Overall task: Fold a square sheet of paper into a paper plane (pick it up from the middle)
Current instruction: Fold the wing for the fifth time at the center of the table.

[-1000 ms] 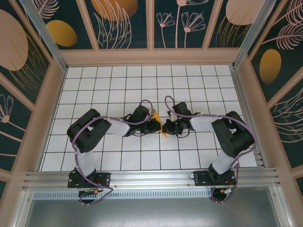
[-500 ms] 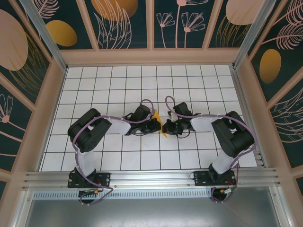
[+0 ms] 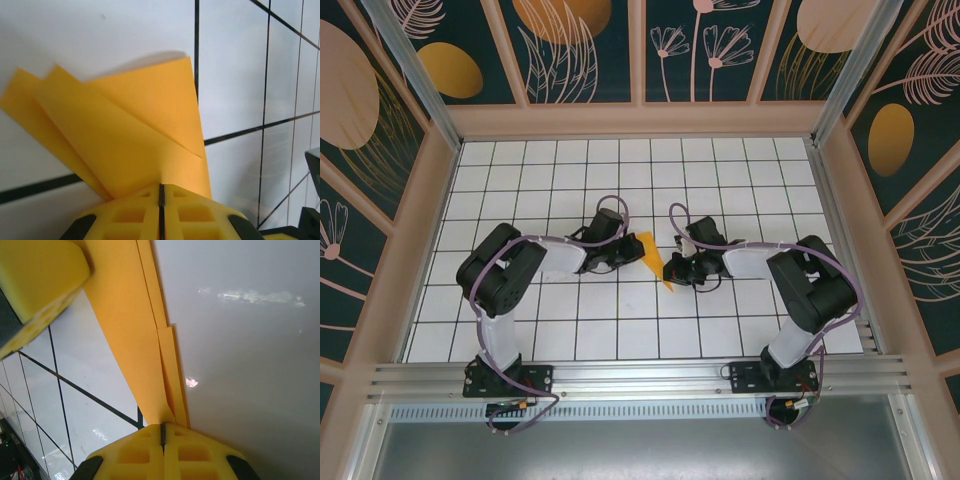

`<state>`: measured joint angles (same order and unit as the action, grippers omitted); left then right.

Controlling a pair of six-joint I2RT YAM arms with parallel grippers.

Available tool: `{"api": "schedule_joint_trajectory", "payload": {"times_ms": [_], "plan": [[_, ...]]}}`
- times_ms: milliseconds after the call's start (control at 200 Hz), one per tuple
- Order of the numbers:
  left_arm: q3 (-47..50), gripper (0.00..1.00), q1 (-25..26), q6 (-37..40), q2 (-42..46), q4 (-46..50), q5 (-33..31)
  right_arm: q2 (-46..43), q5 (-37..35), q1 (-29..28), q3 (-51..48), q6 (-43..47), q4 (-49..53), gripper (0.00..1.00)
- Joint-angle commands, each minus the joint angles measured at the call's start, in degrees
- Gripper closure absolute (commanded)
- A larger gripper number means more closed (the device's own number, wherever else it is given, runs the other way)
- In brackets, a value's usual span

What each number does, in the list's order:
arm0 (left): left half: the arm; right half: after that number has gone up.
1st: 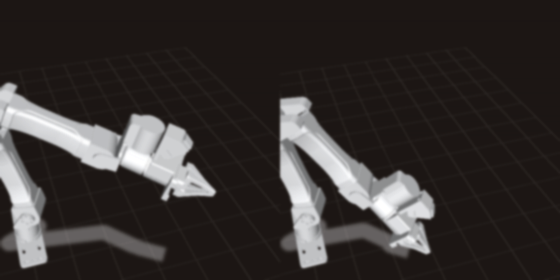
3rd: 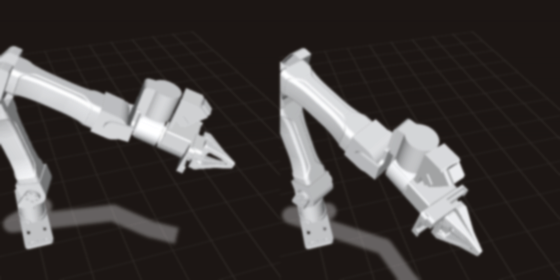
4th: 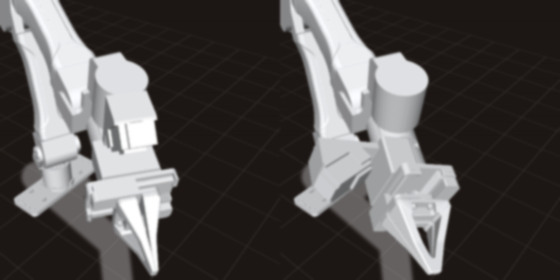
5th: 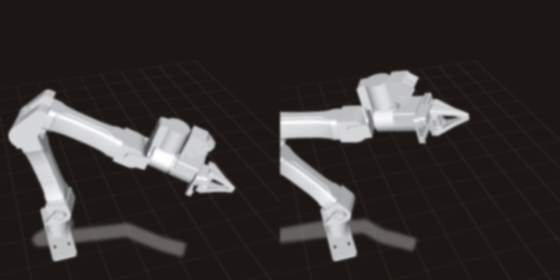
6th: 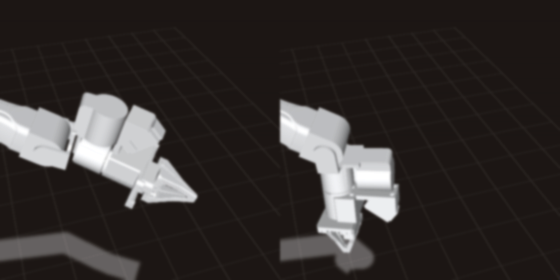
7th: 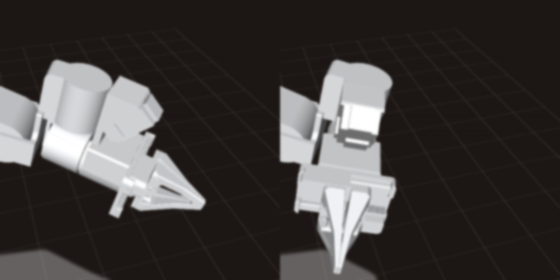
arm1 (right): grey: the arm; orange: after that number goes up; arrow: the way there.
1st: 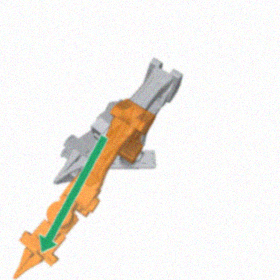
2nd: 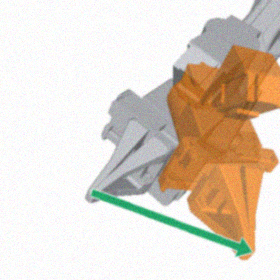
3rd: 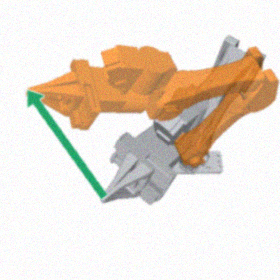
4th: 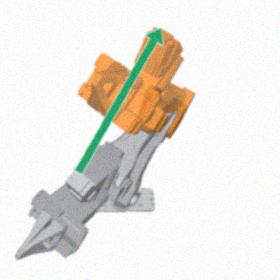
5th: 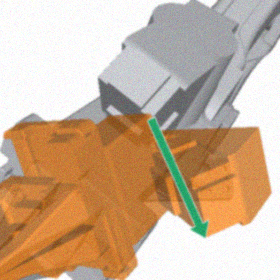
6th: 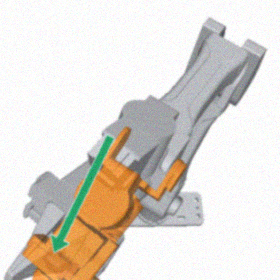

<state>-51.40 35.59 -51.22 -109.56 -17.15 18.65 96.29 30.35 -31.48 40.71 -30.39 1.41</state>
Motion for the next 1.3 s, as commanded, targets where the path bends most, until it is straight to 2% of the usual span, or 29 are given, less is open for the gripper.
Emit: {"api": "schedule_joint_trajectory", "payload": {"times_ms": [0, 195, 490, 625, 771, 961, 1041, 1146, 1226, 1291], "plan": [[-1.10, 0.88, -2.70, 6.26, -1.23, 4.89, -5.30, 4.90, -7.06, -0.20, -4.25, 0.25, 8.44, 1.00], [-2.66, 0.87, -4.77, 12.88, -2.57, 6.48, -5.85, 5.39, -6.97, -0.17, -4.32, 0.26, 8.43, 1.00], [-2.98, 0.87, -9.65, 15.05, -3.46, 7.78, -7.27, 5.54, -7.21, -0.17, -4.41, 0.25, 8.61, 1.00], [-4.05, 0.87, -10.36, 15.88, -2.44, 9.47, -7.93, 5.26, -6.85, -0.16, -4.41, 0.07, 8.18, 1.00], [-3.94, 0.85, -9.91, 12.58, 3.83, 9.99, -4.35, 3.40, -4.81, -0.29, -3.82, -0.57, 6.03, 1.00], [-0.55, 0.82, -6.91, 7.49, 10.62, 10.39, -7.14, -2.28, -1.43, -0.81, -0.61, -2.04, 1.77, 0.99], [0.24, 0.79, -4.43, 5.10, 11.03, 11.10, -9.90, -6.01, -1.80, -0.73, 1.05, -2.13, 0.57, 0.92], [-0.18, 0.72, -0.96, 2.32, 12.57, 13.35, -14.03, -11.35, -4.43, -0.34, 2.77, -1.75, 0.37, 0.74], [-1.14, 0.67, 1.16, 0.86, 12.53, 15.57, -16.55, -15.03, -8.81, -0.17, 3.06, -0.67, 1.14, 0.58], [-2.25, 0.62, 2.58, -0.71, 12.32, 17.77, -18.70, -17.29, -13.71, -0.24, 2.76, 0.51, 2.45, 0.50]]}}
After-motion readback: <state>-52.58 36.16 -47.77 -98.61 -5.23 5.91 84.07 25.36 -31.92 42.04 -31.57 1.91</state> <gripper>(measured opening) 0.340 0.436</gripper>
